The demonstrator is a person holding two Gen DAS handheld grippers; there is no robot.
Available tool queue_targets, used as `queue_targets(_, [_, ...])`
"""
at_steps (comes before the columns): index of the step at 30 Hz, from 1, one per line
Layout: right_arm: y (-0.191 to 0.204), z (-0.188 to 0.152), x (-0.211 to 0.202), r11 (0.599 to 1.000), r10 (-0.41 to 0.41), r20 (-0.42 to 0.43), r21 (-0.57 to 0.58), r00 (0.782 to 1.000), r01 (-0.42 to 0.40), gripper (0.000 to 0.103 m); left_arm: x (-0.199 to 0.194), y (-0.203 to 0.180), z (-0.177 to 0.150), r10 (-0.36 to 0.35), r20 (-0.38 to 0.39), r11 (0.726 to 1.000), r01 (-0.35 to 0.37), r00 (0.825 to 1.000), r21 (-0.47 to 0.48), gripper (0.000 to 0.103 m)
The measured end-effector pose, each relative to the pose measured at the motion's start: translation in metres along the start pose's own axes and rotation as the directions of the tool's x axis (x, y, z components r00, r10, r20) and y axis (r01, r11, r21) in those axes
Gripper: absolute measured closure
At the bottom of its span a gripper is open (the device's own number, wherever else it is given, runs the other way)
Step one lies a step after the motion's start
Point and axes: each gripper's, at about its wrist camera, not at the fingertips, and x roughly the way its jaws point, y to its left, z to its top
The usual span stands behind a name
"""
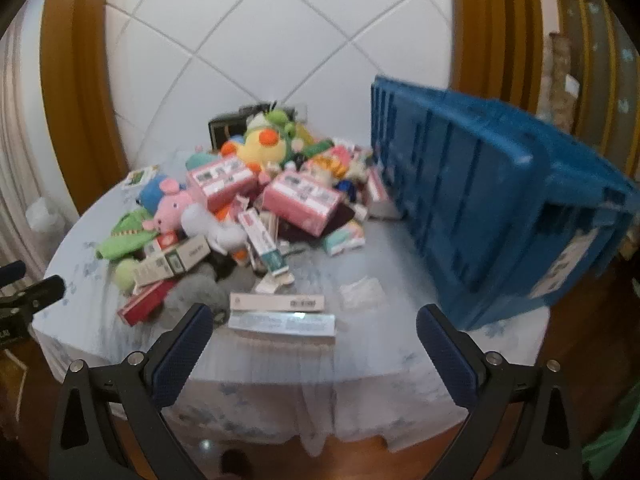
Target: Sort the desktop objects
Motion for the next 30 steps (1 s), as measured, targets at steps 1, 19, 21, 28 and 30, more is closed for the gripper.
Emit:
queue_targets(1, [0.0,-0.002,0.011,1.0,0.008,-0.022,0.008,1.0,-0.008,0.0,0.005,0.004,-0.001,0.006,-0.011,1.0,-0.006,1.0,-0.002,0.0])
queue_targets(19, [-0.003,-0.012,0.11,0.998,-0.013,-0.243,0.056,0.97,0.027,0.0,0.116,0.06,0.0,0.018,-0.186,0.998,-0.03,0.982,-0.06,0.0])
queue_targets(21, [-0.003,-0.012,0.115,0.998,-0.011,-0.251,0.064,0.968,0.028,0.0,0.125,0.068,0.002,0.045,-0.19,0.997,-0.057,0.981,-0.06,0.0])
queue_targets(28, [-0.007,-0.008,0.136,0.996,-0.002,-0.284,0.081,0.959,0.026,0.0,0.171,0.1,0.006,0.098,-0.239,0.99,-0.119,0.966,-0.075,0.002])
queue_targets(30, [-0.009,-0.007,0.14,0.996,-0.004,-0.292,0.088,0.957,0.031,0.0,0.188,0.104,0.009,0.094,-0.247,0.989,-0.118,0.964,-0.084,0.002])
